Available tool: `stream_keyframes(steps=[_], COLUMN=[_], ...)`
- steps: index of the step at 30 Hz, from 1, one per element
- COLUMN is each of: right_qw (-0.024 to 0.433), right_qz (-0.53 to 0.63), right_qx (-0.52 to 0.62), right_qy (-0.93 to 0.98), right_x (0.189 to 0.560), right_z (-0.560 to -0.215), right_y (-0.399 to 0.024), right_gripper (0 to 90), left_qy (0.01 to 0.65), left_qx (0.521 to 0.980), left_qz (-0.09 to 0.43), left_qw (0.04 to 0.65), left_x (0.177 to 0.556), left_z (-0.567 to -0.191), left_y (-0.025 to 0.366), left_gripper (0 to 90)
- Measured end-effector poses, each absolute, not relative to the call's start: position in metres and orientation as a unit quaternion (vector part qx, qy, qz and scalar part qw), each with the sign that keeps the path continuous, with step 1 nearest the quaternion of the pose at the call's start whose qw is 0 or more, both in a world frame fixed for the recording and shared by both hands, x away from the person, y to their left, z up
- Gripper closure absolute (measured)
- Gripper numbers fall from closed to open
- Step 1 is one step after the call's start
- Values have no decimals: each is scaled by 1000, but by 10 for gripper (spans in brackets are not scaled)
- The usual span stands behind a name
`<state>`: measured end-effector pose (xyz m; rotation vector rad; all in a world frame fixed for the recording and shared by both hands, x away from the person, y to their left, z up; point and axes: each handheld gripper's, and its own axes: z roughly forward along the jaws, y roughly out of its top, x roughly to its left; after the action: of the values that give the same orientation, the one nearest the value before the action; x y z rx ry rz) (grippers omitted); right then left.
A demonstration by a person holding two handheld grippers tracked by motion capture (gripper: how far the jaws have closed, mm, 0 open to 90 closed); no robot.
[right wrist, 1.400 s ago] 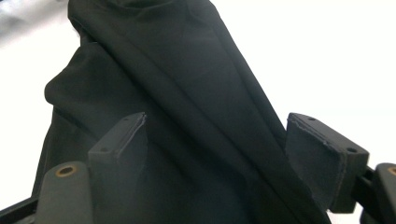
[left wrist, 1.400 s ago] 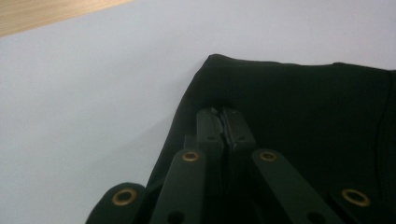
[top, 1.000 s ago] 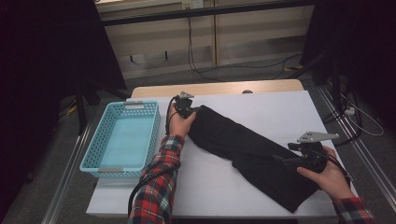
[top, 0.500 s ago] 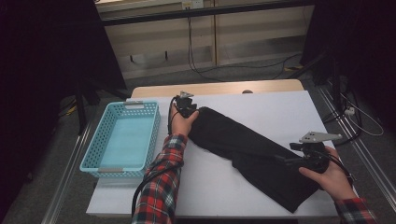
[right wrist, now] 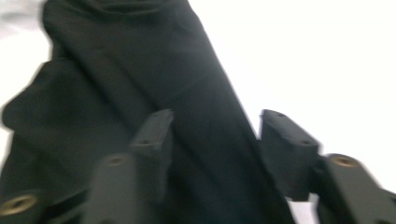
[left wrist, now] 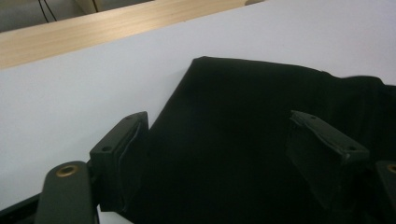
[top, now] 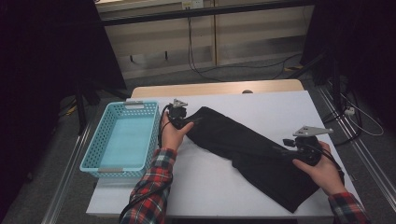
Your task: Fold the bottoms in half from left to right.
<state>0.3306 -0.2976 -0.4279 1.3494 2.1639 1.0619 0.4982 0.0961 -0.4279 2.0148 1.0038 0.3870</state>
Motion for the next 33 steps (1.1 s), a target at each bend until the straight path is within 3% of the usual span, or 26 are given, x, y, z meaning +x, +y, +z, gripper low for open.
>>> stream_keyframes(steps=[1,2,5,19,20,26,28,29,30,31,33], right_qw=[188,192,203,178,176,195,180,170,170,167,176], right_qz=[378,371,359,335,342,347,361,365,365,364,350], right_qx=[480,472,457,469,474,494,494,493,493,498,490], right_qy=[769,777,788,798,792,773,770,771,771,769,779], right_x=[331,339,350,386,389,394,395,395,395,394,391], right_z=[-428,-430,-433,-454,-455,-454,-454,-454,-454,-454,-452], right_y=[-298,-293,-284,-270,-271,-284,-289,-289,-289,-288,-284], right_gripper=[502,593,679,814,900,900,900,819,819,653,602], left_qy=[396,389,384,378,378,388,394,395,395,403,412], left_qx=[801,806,808,813,813,810,807,808,808,802,798], left_qz=[158,158,152,154,153,157,162,162,162,163,162], left_qw=[419,418,420,416,415,411,409,406,406,410,409], left_x=[494,488,481,463,463,464,465,466,466,467,468], left_z=[-427,-426,-425,-425,-426,-429,-431,-432,-432,-433,-435], left_y=[96,96,98,108,108,111,113,115,115,115,117], left_gripper=[227,221,212,203,203,203,204,204,205,205,211])
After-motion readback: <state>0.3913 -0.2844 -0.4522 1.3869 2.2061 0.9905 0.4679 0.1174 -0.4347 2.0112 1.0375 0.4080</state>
